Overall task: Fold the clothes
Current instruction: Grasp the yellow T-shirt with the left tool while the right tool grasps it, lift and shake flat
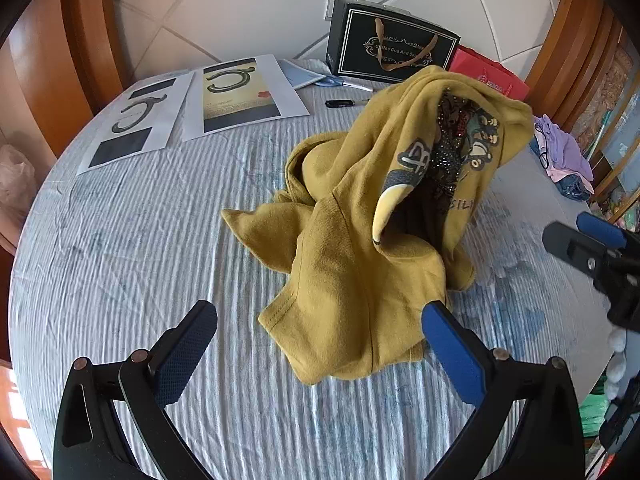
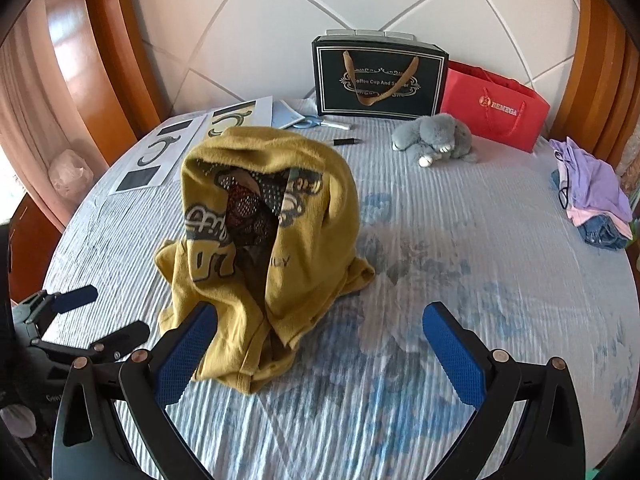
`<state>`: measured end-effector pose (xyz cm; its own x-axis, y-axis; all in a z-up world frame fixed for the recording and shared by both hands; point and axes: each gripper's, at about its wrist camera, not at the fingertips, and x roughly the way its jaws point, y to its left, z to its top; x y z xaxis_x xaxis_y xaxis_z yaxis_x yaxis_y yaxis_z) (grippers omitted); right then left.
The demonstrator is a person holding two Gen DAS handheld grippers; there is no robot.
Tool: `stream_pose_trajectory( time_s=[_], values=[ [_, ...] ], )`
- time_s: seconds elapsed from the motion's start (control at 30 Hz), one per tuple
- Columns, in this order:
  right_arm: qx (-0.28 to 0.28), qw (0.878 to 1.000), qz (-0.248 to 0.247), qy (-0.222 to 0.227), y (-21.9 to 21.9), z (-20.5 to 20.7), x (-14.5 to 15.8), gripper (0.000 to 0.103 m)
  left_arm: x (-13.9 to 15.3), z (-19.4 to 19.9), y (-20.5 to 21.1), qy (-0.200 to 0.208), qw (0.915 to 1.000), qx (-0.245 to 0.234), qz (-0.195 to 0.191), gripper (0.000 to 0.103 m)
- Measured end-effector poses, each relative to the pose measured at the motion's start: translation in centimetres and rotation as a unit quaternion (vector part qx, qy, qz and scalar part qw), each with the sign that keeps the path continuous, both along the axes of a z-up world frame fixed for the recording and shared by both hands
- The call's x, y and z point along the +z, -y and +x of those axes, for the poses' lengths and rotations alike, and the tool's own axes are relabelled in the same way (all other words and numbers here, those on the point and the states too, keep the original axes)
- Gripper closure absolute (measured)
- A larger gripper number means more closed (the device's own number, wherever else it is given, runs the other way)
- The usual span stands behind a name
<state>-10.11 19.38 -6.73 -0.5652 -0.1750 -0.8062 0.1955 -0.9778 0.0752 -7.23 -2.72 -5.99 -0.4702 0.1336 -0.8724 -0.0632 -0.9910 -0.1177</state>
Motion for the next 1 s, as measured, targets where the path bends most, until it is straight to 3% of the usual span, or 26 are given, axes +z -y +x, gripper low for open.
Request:
stream_pose_trajectory(
  time_s=[0.17, 0.2, 0.23, 0.27, 0.3, 0.33, 0.37, 0.4, 0.43, 0.57, 0.73, 0.8, 0.87, 0.9, 0.93, 1.0],
  values=[
    [0.014, 1.000, -0.021, 0.006, 0.6, -4.8, -1.3, 0.000, -2.7, -2.3, 0.3, 0.027, 0.9994, 0.001, 0.022, 0.008],
    [0.018, 1.000, -0.022, 0.007, 0.9, -5.6, -1.6, 0.001, -3.3, -2.7, 0.3, 0.033, 0.9992, 0.000, 0.024, 0.016],
    [0.025, 0.999, -0.022, 0.006, 1.3, -6.5, -2.0, 0.004, -3.9, -3.1, 0.2, 0.039, 0.9990, -0.005, 0.023, 0.040],
    [0.027, 0.999, -0.021, 0.005, 1.5, -7.1, -2.3, 0.023, -4.7, -3.4, 0.2, 0.050, 0.9985, -0.008, 0.021, 0.059],
    [0.031, 0.999, -0.024, 0.010, 1.8, -7.8, -2.9, 0.034, -5.4, -3.8, 0.3, 0.066, 0.9975, -0.004, 0.025, 0.088],
    [0.034, 0.999, -0.027, 0.014, 2.0, -8.5, -3.4, 0.065, -6.1, -4.1, 0.5, 0.080, 0.9964, 0.000, 0.028, 0.092],
    [0.035, 0.999, -0.030, 0.025, 2.1, -9.1, -4.0, 0.083, -6.4, -4.2, 0.6, 0.084, 0.9959, 0.002, 0.033, 0.093],
    [0.035, 0.999, -0.030, 0.026, 1.9, -9.2, -4.1, 0.087, -6.5, -4.2, 0.7, 0.087, 0.9956, 0.004, 0.036, 0.097],
    [0.035, 0.999, -0.030, 0.026, 1.7, -9.4, -4.1, 0.088, -5.9, -4.0, 0.9, 0.078, 0.9964, 0.003, 0.031, 0.097],
    [-0.011, 0.998, -0.018, -0.056, -2.1, -7.2, -0.2, 0.094, -2.1, -3.3, 2.0, 0.029, 0.9994, 0.006, 0.015, 0.099],
    [-0.107, 0.981, 0.004, -0.161, -9.5, -2.1, 6.9, 0.095, 4.8, -2.4, 4.0, -0.058, 0.9981, 0.019, 0.009, 0.099],
    [-0.142, 0.974, 0.010, -0.176, -12.2, -0.1, 8.6, 0.095, 5.7, -2.5, 4.3, -0.060, 0.9979, 0.006, 0.023, 0.099],
    [-0.175, 0.972, 0.015, -0.159, -14.9, 1.7, 8.8, 0.095, 5.6, -2.5, 4.1, -0.051, 0.9979, -0.018, 0.035, 0.095],
    [-0.185, 0.973, 0.018, -0.140, -16.1, 2.3, 8.0, 0.095, 5.1, -2.6, 3.7, -0.042, 0.9977, -0.033, 0.041, 0.081],
    [-0.195, 0.973, 0.021, -0.121, -17.2, 2.9, 7.3, 0.094, 4.4, -2.8, 3.1, -0.029, 0.9975, -0.045, 0.047, 0.059],
    [-0.210, 0.975, 0.024, -0.071, -19.0, 4.3, 4.5, 0.092, 2.8, -2.6, 1.5, -0.011, 0.9958, -0.066, 0.063, 0.044]
  ],
)
